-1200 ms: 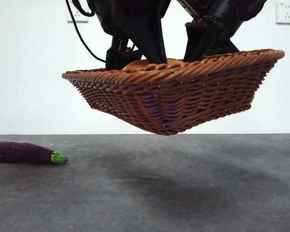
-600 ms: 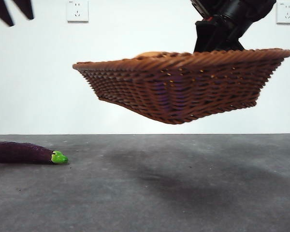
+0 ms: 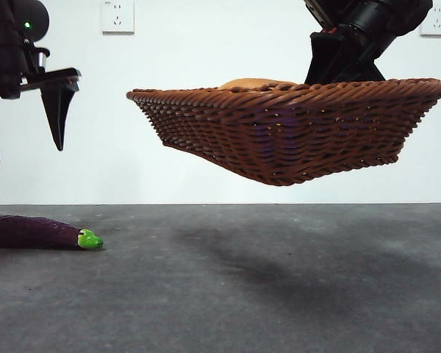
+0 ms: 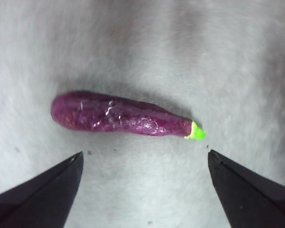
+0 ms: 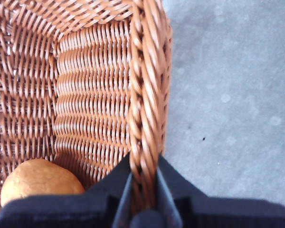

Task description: Help me put the vegetables on the table into the basket

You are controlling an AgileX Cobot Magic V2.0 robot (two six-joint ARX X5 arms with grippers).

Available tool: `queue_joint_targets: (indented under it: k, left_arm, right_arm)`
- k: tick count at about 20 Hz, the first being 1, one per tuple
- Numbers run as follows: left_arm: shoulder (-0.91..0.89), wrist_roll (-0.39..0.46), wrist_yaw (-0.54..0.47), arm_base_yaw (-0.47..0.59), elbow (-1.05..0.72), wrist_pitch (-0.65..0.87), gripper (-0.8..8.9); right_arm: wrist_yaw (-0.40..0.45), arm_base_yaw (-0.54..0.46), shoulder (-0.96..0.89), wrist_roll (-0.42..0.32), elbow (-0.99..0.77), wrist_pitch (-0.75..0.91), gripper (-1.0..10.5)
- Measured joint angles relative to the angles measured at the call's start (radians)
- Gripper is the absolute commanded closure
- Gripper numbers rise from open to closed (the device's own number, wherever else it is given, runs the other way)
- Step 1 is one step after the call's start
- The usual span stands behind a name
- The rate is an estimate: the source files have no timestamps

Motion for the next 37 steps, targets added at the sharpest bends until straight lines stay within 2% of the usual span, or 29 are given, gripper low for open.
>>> queue_joint_targets:
  k: [4,8,12,28,32,37]
  left_arm:
    - [0.010,-0.156,-0.122,-0.031,0.000,0.003,3.75]
    - [0.077,-0.247,-0.129,-0.037,0.000,0.016,3.75]
    - [0.150,-0.291,-0.129,-0.052,0.000,0.063,3.75]
    - [0.196,-0.297,-0.117,-0.053,0.006,0.068,3.75]
    - [0.128,-0.296,-0.111,-0.053,0.005,-0.030,3.76]
    - [0.024,-0.298,-0.159,-0.055,0.005,-0.061,3.76]
  right_arm:
    - [0.000,0.000,0.000,-0.011,0.000,0.013,9.6]
    - [-0.007,0.000,0.000,-0.018,0.000,0.043,9.6]
    - [-0.017,0.000,0.000,-0.021,0.000,0.045,9.6]
    - [-0.036,0.000,0.000,-0.051,0.000,0.072,9.6]
    - [-0.036,0.000,0.000,-0.051,0.000,0.076,9.6]
    - [-0.062,0.000,0.000,-0.051,0.000,0.077,9.6]
